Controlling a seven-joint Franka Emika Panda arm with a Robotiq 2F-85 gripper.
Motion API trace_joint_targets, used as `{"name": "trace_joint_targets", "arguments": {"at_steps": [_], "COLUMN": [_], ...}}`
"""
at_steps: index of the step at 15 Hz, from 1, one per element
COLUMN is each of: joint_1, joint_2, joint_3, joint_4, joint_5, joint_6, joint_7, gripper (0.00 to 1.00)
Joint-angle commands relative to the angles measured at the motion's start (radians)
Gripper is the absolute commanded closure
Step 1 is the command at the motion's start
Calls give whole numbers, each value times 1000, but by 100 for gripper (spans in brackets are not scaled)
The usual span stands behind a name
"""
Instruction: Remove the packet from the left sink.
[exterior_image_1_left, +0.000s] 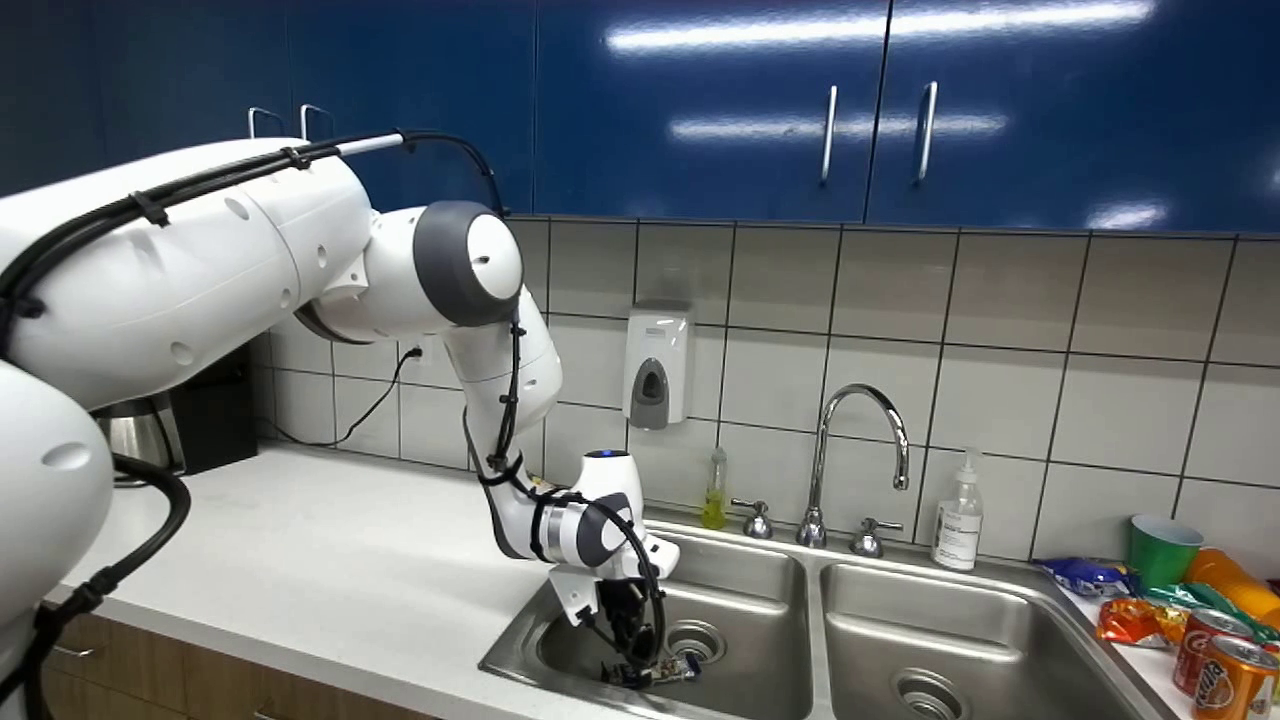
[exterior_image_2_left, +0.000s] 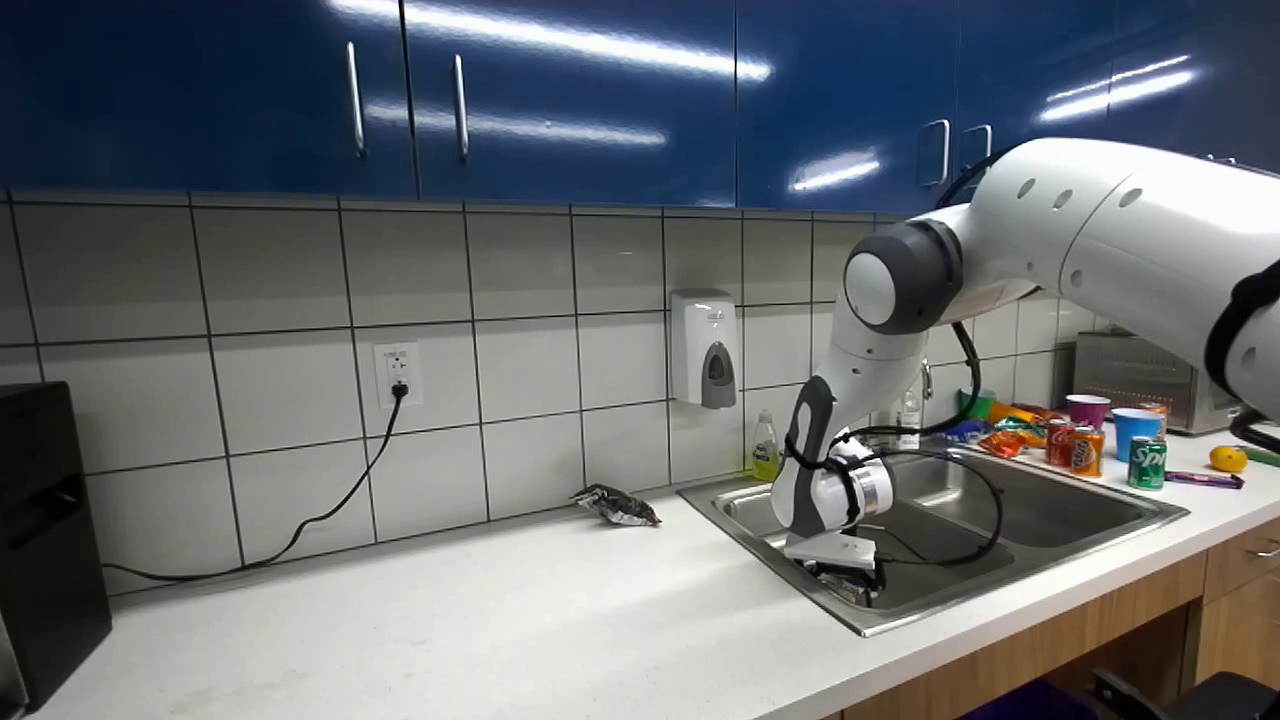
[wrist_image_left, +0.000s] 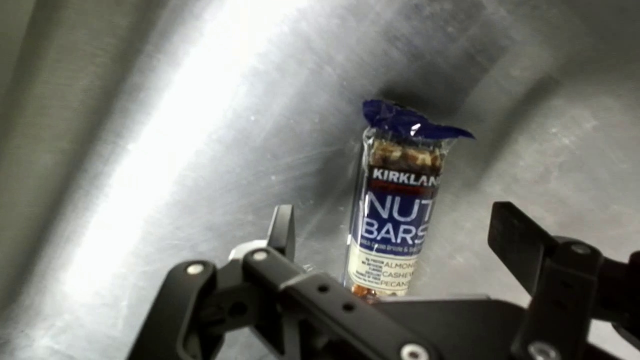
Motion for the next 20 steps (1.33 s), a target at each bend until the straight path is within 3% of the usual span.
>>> {"name": "trace_joint_targets", "arguments": {"at_steps": [1, 16, 17, 18, 20], "joint_1": [5, -3, -5, -6, -7], "joint_2": [32, 94, 97, 101, 106], "joint_3": [-15, -30, -30, -31, -32], "joint_4": [56, 143, 147, 152, 164], "joint_5": [23, 26, 27, 28, 31], "joint_6": [-33, -58, -60, -60, -61], "joint_7": [-20, -11, -12, -11, -9], "gripper": [0, 0, 25, 28, 44]}}
